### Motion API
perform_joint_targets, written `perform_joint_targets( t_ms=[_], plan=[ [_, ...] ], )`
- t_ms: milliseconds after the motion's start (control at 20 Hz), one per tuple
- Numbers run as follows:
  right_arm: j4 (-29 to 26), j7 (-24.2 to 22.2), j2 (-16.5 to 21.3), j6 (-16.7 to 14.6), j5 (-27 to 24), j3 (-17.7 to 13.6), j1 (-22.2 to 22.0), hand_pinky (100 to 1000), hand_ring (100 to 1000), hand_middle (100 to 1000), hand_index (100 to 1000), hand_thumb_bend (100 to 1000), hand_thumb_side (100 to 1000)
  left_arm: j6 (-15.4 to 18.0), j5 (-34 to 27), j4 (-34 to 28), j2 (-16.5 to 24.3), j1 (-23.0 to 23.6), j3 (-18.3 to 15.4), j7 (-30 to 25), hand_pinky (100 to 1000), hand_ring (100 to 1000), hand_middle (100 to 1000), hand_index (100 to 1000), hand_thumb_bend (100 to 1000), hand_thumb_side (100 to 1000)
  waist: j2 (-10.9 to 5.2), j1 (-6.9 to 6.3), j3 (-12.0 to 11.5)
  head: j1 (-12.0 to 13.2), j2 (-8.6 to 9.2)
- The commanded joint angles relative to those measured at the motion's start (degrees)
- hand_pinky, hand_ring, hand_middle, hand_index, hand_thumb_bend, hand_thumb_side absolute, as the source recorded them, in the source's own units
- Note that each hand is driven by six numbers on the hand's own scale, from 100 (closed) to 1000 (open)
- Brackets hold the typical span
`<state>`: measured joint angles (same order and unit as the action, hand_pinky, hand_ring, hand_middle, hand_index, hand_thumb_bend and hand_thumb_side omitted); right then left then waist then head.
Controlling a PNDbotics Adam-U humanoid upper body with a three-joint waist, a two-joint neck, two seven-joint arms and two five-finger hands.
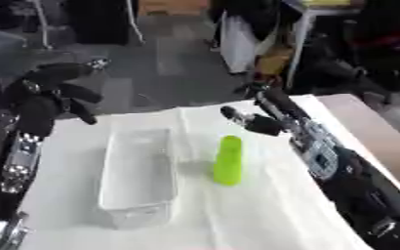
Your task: Pick up objects on the table and place them in the box.
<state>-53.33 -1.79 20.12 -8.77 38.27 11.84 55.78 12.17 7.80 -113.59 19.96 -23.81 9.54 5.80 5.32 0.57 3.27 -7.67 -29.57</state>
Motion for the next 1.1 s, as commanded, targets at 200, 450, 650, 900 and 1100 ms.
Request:
perform_joint_targets(
  t_ms=[200,450,650,900,1100],
  plan=[
    [-1.94,-0.05,1.5,0.0,-1.2,0.11,0.56,696,779,794,844,528,925,-0.15,0.05,-1.0,0.48,-0.9,-0.16,0.11,457,601,760,831,202,928,-0.85,0.04,0.06,-0.62,0.48],
    [-2.32,-0.26,1.5,0.09,-1.38,0.32,0.49,696,779,794,843,527,924,-0.16,0.04,-1.0,0.48,-0.91,-0.17,0.11,458,601,760,831,202,928,-0.87,0.05,0.03,-0.54,0.67],
    [-2.45,-0.31,1.52,0.17,-1.43,0.36,0.47,696,779,794,843,527,924,-0.17,0.06,-1.0,0.49,-0.91,-0.17,0.11,458,601,760,831,202,929,-0.87,0.07,0.02,-0.4,0.74],
    [-2.49,-0.41,1.49,0.19,-1.46,0.44,0.45,696,779,795,843,524,924,-0.18,0.05,-1.0,0.5,-0.89,-0.15,0.11,458,600,760,831,202,929,-0.88,0.07,0.06,-0.36,0.85],
    [-2.5,-0.47,1.51,0.17,-1.41,0.47,0.49,697,780,795,842,525,924,-0.2,0.05,-1.0,0.5,-0.89,-0.15,0.12,458,600,760,831,202,929,-0.89,0.08,0.05,-0.31,0.94]
  ],
)
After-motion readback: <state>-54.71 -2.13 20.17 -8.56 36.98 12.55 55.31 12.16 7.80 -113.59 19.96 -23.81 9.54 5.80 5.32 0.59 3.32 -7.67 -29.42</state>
